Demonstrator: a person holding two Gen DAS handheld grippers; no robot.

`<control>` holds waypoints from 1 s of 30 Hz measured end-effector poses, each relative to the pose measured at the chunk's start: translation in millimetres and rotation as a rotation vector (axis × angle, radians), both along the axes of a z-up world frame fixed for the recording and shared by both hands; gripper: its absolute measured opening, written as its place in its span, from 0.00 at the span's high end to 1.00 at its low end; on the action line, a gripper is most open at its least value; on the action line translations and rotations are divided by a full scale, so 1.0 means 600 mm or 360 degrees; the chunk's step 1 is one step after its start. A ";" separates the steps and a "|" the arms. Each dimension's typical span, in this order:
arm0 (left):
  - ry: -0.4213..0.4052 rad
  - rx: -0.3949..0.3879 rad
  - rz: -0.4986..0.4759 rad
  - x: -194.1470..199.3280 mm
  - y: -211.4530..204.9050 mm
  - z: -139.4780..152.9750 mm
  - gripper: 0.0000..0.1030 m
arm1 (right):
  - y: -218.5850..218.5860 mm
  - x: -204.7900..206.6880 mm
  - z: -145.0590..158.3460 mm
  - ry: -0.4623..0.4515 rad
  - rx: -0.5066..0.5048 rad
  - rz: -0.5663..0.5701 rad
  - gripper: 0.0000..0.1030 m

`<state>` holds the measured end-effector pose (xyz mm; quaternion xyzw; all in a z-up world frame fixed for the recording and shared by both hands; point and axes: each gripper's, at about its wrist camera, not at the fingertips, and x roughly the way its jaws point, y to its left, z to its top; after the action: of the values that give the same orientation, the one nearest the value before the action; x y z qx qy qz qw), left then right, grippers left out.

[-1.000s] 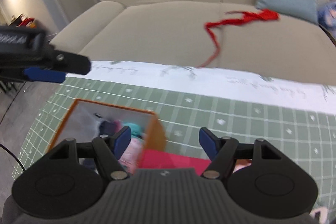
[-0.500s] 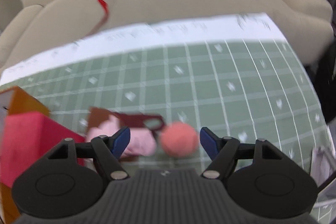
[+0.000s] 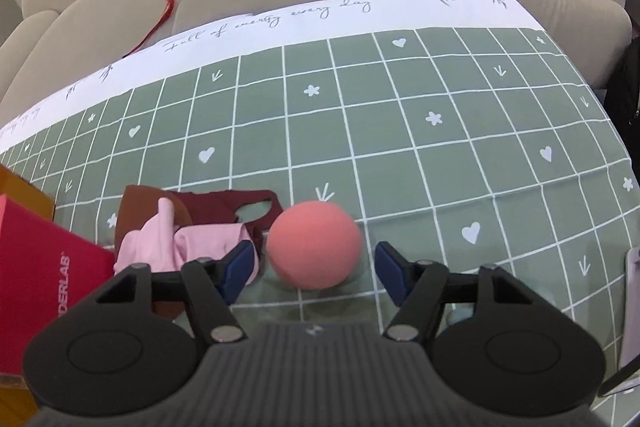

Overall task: Organize soft objects
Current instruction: 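Move both tools back to the mat and grasp the coral ball with the right tool, then grasp the pink cloth with the left tool while the right tool holds the coral ball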

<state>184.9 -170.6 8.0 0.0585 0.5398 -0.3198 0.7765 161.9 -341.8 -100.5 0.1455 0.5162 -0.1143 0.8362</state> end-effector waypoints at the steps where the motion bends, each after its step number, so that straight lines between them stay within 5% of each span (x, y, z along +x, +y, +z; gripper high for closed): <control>1: -0.0003 0.0007 -0.0006 0.000 -0.001 0.000 0.25 | -0.002 -0.001 -0.002 -0.0006 -0.0006 -0.0029 0.40; 8: 0.0000 0.0061 -0.0022 0.002 -0.014 -0.012 0.28 | -0.002 -0.007 -0.002 -0.0060 0.0027 -0.0033 0.54; 17: 0.0010 0.0179 -0.0101 -0.019 -0.056 -0.037 0.28 | -0.049 -0.063 0.025 -0.0089 0.0081 -0.0108 0.56; 21: -0.0049 0.0300 -0.0283 -0.051 -0.098 -0.063 0.28 | -0.069 -0.067 0.028 -0.0031 0.0160 -0.0156 0.55; 26: -0.0276 0.0459 -0.0418 -0.084 -0.143 -0.095 0.28 | -0.066 -0.064 0.034 0.0014 0.0165 -0.0135 0.55; 30: -0.0311 0.0579 -0.0376 -0.074 -0.171 -0.129 0.29 | -0.061 -0.069 0.048 -0.0001 0.0109 -0.0067 0.55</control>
<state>140.5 -273.1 -69.5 0.2909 0.5002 -0.2987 0.7589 120.6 -378.5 -71.5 0.1849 0.5164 -0.1141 0.8284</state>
